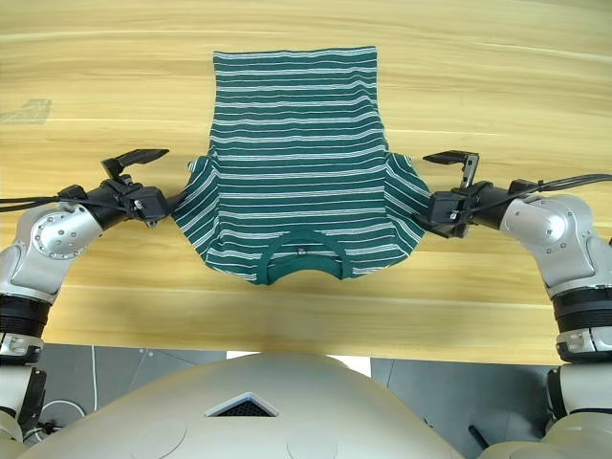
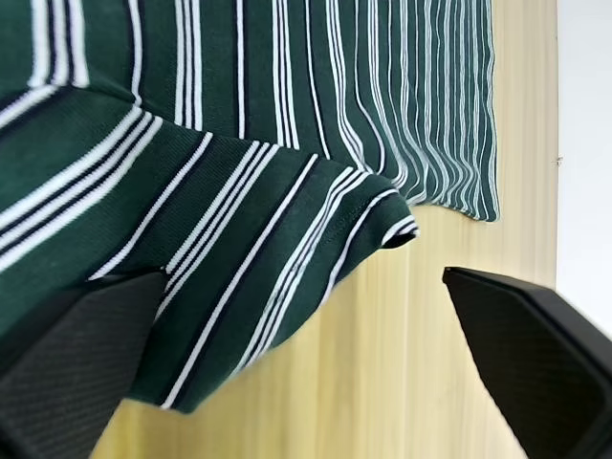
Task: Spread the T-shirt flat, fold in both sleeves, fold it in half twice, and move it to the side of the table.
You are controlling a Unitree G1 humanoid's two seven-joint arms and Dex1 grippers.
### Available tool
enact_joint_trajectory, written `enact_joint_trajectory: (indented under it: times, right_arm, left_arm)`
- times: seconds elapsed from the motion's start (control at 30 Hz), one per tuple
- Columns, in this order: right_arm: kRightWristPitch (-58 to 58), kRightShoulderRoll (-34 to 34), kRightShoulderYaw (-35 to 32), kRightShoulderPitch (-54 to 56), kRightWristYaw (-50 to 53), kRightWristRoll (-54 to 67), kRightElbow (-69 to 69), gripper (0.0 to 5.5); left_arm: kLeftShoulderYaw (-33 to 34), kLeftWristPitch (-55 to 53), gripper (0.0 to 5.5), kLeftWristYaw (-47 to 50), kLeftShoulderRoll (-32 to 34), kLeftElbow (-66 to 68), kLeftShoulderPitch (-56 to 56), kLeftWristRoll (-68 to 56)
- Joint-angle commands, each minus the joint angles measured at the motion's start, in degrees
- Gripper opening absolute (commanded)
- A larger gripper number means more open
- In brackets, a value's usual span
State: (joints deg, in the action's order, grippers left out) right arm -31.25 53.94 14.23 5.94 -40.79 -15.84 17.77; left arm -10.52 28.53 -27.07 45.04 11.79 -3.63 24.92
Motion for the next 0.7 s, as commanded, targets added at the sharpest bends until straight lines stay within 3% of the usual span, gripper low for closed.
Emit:
enact_joint_trajectory:
  times: [0.03,0.2,0.53,0.7]
  right_arm:
    - [3.1,-0.1,4.5,-8.5,-7.1,2.0,-6.4,5.36]
    - [5.2,0.5,3.8,-9.2,-7.0,2.2,-9.1,5.36]
    - [6.0,1.8,2.5,-7.6,-6.4,1.3,-5.6,5.36]
    - [7.2,0.4,1.9,-10.6,-13.4,15.1,-10.7,5.36]
  left_arm:
    - [-0.6,-1.0,4.06,-1.9,-0.5,-10.6,2.9,-1.0]
    - [0.1,-3.7,4.06,-4.0,-0.3,-16.6,4.2,-1.9]
    - [0.7,-3.2,4.06,-2.5,-0.1,-12.2,4.0,-1.0]
    - [2.1,-1.7,4.06,-0.6,-0.6,-13.9,4.1,-2.0]
